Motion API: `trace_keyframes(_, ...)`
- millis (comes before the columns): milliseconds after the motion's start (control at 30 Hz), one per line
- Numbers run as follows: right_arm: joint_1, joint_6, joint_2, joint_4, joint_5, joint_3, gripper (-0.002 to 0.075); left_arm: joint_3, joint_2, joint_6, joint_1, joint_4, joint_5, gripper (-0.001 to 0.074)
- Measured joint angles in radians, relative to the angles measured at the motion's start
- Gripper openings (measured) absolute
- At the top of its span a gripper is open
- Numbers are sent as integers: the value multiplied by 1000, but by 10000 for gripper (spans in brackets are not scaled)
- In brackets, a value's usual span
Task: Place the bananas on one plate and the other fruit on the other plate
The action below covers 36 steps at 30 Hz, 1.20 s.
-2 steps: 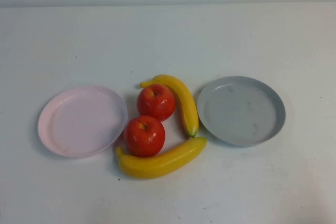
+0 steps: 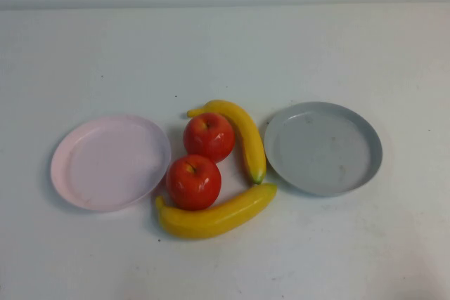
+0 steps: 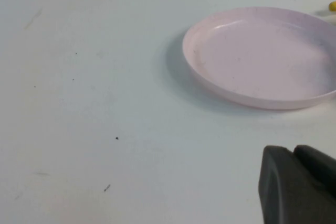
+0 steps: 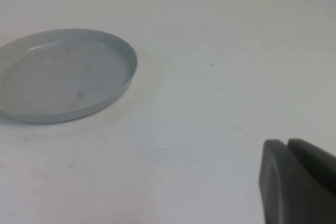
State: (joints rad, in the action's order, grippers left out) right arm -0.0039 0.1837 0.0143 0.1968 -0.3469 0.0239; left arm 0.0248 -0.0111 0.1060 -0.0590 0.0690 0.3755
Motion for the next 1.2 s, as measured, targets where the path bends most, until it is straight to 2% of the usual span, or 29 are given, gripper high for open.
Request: trace_keyframes(1200, 0, 0, 0, 0, 0, 0, -15, 0, 0, 0, 0, 23, -8, 4)
